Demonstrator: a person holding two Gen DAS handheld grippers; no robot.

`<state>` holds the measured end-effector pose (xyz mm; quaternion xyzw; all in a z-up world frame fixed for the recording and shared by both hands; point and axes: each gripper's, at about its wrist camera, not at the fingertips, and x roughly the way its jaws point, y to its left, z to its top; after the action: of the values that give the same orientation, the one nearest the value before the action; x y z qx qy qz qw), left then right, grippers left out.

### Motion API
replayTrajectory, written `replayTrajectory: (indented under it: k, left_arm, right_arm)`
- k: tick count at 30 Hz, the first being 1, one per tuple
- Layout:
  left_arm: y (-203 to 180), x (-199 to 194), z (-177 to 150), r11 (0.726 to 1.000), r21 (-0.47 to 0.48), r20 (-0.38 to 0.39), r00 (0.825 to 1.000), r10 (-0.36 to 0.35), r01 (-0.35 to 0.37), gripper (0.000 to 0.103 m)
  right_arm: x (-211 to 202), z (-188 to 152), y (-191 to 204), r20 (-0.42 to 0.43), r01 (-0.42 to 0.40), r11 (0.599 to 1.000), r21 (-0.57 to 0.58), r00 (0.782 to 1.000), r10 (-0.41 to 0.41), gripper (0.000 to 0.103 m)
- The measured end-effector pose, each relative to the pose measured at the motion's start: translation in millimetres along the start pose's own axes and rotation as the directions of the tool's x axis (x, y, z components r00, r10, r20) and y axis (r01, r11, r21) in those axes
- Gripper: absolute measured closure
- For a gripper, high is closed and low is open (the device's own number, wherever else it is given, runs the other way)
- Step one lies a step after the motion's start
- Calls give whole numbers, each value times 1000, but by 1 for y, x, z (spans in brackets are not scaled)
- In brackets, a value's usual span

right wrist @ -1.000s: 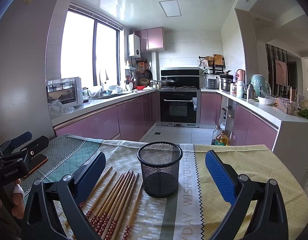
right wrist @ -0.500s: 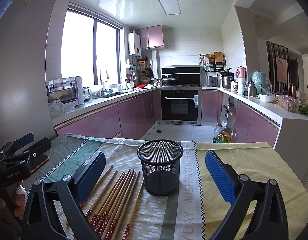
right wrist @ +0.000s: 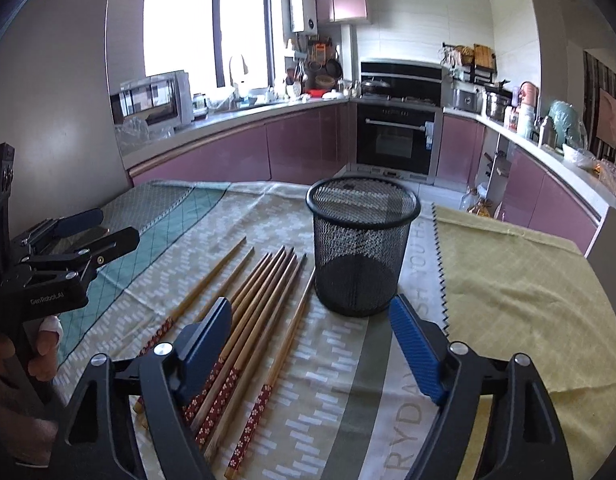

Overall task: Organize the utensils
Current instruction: 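Close the left tool on one chopstick while the right tool grasps another chopstick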

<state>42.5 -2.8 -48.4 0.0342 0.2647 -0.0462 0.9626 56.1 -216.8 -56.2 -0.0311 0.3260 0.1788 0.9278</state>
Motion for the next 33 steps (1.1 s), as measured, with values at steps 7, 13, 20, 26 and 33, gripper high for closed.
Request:
replayTrajectory:
  k: [7, 13, 20, 26, 33]
  left_arm:
    - [-6, 39, -9, 998, 38, -146, 988, -45, 51, 30]
    - [-14, 62, -13, 994, 66, -236, 969, -66, 84, 43]
    - [-23, 88, -15, 990, 70, -325, 941, -92, 121, 63]
    - [-26, 98, -12, 987, 39, -347, 928, -133, 157, 83]
    - [-28, 96, -11, 989, -13, -345, 927, -144, 149, 95]
  right_arm:
    - [41, -8, 2, -150, -49, 998, 25, 987, 52, 60]
    - [57, -6, 0, -206, -53, 997, 50, 977, 62, 69]
    - [65, -2, 4, -226, -46, 998, 41, 973, 54, 79]
    - [67, 0, -8, -230, -83, 992, 94, 968, 103, 94]
    - [59, -2, -17, -210, -114, 983, 142, 967, 142, 97]
